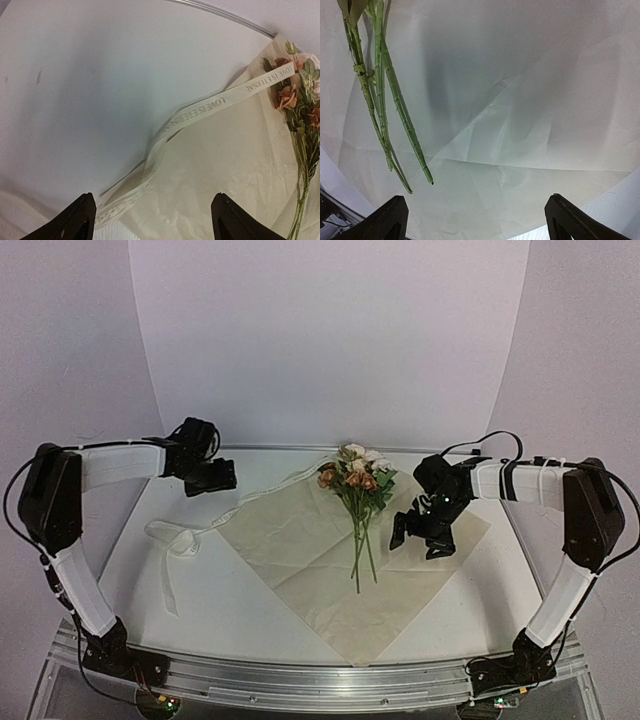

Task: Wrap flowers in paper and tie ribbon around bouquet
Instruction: Pick up the corner of the board from the right side of the ribbon.

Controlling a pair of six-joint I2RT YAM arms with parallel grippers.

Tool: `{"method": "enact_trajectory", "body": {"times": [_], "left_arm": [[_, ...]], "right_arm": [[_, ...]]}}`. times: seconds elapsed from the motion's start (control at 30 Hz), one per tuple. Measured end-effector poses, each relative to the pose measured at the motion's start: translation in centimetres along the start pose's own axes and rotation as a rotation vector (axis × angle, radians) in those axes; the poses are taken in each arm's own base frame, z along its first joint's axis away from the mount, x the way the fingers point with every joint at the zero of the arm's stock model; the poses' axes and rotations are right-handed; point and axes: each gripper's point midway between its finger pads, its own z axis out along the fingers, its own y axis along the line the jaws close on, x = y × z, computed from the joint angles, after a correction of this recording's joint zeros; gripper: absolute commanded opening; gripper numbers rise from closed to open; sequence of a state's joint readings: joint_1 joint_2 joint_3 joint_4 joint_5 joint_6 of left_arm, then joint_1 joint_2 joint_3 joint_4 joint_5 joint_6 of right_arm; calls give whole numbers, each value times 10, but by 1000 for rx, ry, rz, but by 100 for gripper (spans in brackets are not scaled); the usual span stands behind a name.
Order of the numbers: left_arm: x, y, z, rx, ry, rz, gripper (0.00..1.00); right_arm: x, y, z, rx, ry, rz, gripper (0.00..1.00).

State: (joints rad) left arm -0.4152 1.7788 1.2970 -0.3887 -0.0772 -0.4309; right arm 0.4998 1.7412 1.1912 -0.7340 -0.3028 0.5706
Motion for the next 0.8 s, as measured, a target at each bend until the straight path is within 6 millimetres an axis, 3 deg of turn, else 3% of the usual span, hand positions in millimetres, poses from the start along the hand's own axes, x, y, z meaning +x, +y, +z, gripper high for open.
{"method": "enact_trajectory", "body": {"times": [0.23, 0.43, 0.6, 0.8], "left_arm": [[-37, -81, 79, 142, -4, 313, 82], [-51, -119, 127, 180, -43, 464, 80], [-44, -139, 153, 182, -68, 551, 80], [-43, -159, 164, 171, -126, 623, 80]], "right_arm": [[3, -5, -1, 27, 12, -12, 98], [5, -8, -2, 43, 18, -13, 98], [8, -11, -2, 55, 31, -11, 98], [11, -13, -3, 65, 43, -12, 98]]}}
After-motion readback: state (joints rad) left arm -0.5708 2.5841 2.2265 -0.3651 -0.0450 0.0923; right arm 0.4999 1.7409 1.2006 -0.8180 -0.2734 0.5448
